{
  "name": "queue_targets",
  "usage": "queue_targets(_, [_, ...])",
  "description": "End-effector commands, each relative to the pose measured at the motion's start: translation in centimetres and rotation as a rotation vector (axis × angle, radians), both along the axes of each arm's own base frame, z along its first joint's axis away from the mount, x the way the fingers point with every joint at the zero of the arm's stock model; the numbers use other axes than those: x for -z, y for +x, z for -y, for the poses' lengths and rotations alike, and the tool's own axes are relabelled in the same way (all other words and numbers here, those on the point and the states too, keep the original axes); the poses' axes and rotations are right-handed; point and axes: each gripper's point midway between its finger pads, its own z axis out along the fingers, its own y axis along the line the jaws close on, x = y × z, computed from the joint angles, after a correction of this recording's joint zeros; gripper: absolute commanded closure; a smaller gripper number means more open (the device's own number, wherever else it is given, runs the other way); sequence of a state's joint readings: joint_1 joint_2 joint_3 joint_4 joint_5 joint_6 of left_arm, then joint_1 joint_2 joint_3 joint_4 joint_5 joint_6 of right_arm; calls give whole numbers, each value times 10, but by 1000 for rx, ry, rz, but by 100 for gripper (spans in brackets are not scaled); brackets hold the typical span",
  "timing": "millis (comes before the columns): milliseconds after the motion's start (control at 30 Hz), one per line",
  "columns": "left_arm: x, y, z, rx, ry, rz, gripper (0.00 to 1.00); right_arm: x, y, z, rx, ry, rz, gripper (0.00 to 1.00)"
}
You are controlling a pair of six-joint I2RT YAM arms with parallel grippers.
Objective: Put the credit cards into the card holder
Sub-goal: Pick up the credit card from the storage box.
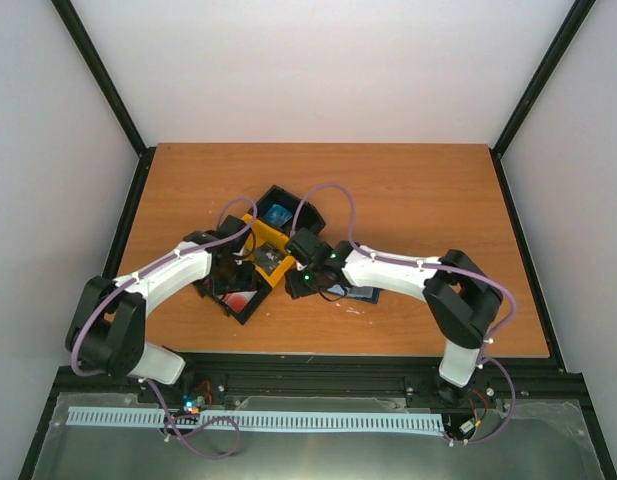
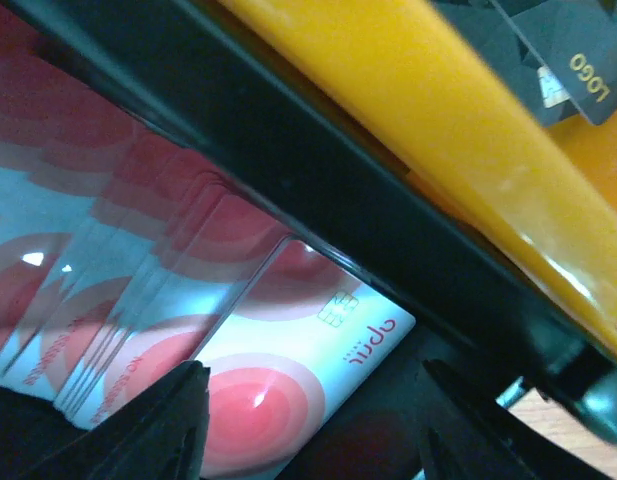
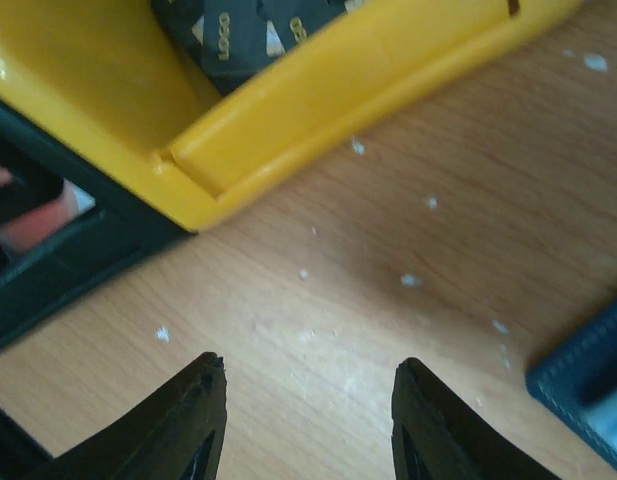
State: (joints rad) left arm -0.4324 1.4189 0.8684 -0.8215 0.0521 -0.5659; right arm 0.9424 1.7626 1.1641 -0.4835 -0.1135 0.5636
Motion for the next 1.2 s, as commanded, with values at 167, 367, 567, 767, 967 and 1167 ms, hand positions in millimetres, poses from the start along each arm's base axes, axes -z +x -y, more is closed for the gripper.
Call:
queue_targets(167, [15,13,-6,-36,50,0,47,14,43,-13,67,-96,123,56])
queue_targets(367, [22,12,-4,-13,45,-11,46,29,64,-6,97,-138,124,57])
queue_targets(567, [27,11,2,5,21,-26,43,39,72,-4,125,-167,110,58])
queue_targets(767, [35,9,6,13,0,-52,40,36,91,-7,163,-147,106,58])
queue_targets(967, [40,8,14,35,-48,-55,44,26,109,-15,182,-96,101,57])
queue_targets(1167, [38,9,22,33,-94,-42,49,23,109,-19,179,-57,80,57])
